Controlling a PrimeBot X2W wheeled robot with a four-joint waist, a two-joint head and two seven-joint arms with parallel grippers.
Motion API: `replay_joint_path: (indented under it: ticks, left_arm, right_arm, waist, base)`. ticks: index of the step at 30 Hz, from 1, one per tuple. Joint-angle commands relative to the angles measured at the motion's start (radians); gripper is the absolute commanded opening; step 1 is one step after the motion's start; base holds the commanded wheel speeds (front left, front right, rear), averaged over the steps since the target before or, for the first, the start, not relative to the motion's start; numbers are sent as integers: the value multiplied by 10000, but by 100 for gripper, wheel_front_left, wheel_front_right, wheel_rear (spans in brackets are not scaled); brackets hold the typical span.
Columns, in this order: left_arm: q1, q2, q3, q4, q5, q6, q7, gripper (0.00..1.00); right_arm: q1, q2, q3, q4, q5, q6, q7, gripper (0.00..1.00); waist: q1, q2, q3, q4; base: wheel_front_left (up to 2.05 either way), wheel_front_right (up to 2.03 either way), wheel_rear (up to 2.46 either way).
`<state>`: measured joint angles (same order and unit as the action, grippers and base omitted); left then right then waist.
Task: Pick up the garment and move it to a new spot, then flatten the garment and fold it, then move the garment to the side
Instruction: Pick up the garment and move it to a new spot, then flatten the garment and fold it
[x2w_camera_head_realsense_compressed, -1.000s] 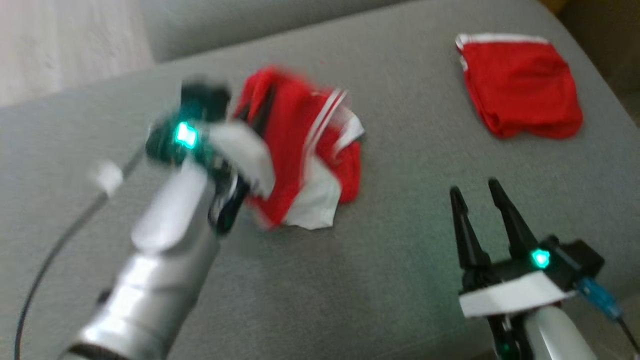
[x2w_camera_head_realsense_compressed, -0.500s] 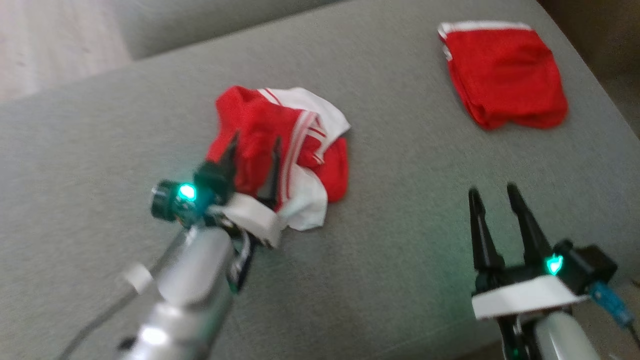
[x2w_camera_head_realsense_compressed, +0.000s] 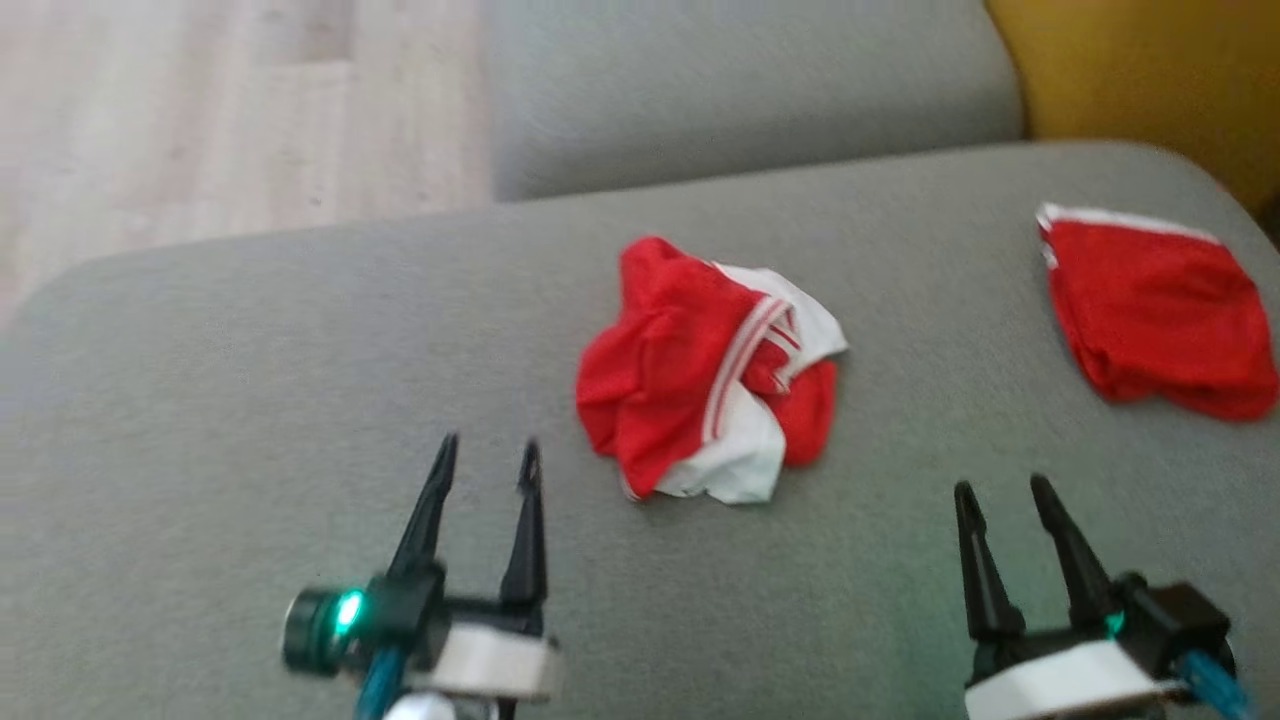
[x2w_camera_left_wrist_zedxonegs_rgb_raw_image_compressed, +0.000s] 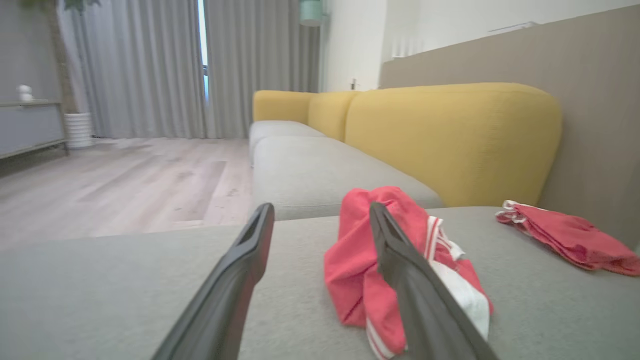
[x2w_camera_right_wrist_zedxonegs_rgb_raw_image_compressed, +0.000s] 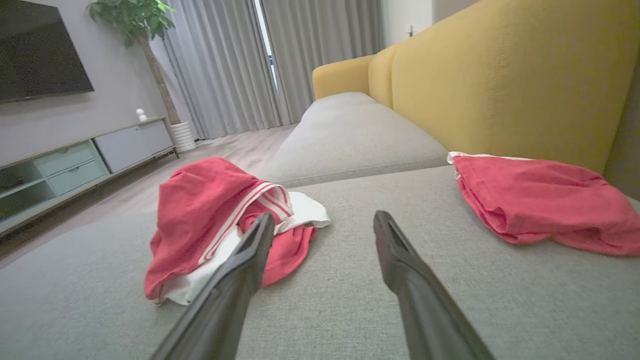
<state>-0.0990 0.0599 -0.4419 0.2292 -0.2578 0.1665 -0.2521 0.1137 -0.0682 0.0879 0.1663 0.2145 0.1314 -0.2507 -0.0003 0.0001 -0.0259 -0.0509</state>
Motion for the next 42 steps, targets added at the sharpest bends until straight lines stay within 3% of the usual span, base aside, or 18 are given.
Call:
replay_joint_path:
  ticks: [1, 8, 12, 28, 42]
  left_arm:
    - [104, 96, 523, -779, 317, 170, -96, 100]
    - [2126, 107, 1117, -2357, 1167, 486, -96, 100]
    - [2934, 42, 1340, -2445, 1236, 300, -96, 100]
    - [3287, -61, 1740, -2307, 1578, -31, -97, 100]
    - [3314, -93, 1733, -2149, 1518, -46, -97, 100]
  right_arm:
    - [8, 36, 122, -373, -169, -7, -110, 100]
    - [693, 135, -221, -592, -469, -7, -110, 100]
    - [1035, 168, -221, -609, -544, -7, -110, 100]
    - [1257, 178, -100, -634, -511, -7, -111, 100]
    - [1303, 179, -149, -674, -534, -7, -111, 100]
  waist:
    - [3, -1, -540, 575]
    - [3, -1, -942, 1006]
    - [3, -1, -1132, 1149]
    - [3, -1, -1404, 1122]
    - [3, -1, -1285, 1123]
  base:
    - [0, 0, 0]
    - [0, 0, 0]
    - [0, 0, 0]
    - [0, 0, 0]
    - [0, 0, 0]
